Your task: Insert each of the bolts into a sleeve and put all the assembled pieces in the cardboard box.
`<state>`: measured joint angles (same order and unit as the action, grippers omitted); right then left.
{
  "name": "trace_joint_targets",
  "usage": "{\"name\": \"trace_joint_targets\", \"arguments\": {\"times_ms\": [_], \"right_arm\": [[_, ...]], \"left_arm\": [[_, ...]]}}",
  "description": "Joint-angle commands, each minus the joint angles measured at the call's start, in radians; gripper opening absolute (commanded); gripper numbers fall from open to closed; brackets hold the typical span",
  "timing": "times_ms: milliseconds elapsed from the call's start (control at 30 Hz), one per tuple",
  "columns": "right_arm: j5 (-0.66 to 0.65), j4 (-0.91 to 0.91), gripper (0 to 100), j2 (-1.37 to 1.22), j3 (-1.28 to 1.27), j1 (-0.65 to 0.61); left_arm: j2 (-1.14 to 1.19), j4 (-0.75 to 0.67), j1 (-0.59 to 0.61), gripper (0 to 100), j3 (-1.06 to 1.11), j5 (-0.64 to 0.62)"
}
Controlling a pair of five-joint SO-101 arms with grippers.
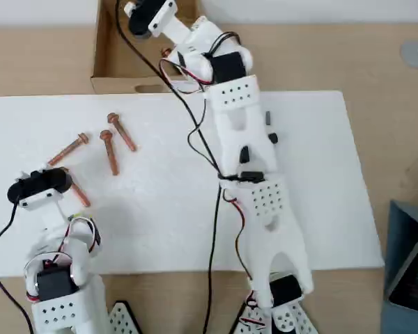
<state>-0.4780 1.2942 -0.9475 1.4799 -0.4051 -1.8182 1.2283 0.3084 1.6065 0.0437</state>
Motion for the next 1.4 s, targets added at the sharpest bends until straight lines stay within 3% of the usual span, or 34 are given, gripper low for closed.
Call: {"name": "trace_joint_targets", "arguments": {"times_ms": [0, 500, 767, 933, 1367], "right_arm": [[-0.003, 0.133, 10.9, 0.012, 0.165, 0.021], [-0.005, 0.493, 10.9, 0.216, 0.185, 0.048], [-0.006, 0.494, 10.9, 0.351, 0.134, 0.050], [-0.003, 0.494, 10.9, 0.483, -0.036, 0.062], [-0.003, 0.494, 11.0, 0.878, -0.777, 0.165]], "left_arm": [[-0.005, -0.018, 0.008, 0, -0.003, 0.005], [-0.005, -0.018, 0.008, 0, -0.003, 0.005], [-0.005, -0.018, 0.008, 0, -0.003, 0.005], [-0.005, -0.018, 0.008, 0, -0.003, 0.005], [-0.005, -0.018, 0.008, 0, -0.003, 0.005]]}}
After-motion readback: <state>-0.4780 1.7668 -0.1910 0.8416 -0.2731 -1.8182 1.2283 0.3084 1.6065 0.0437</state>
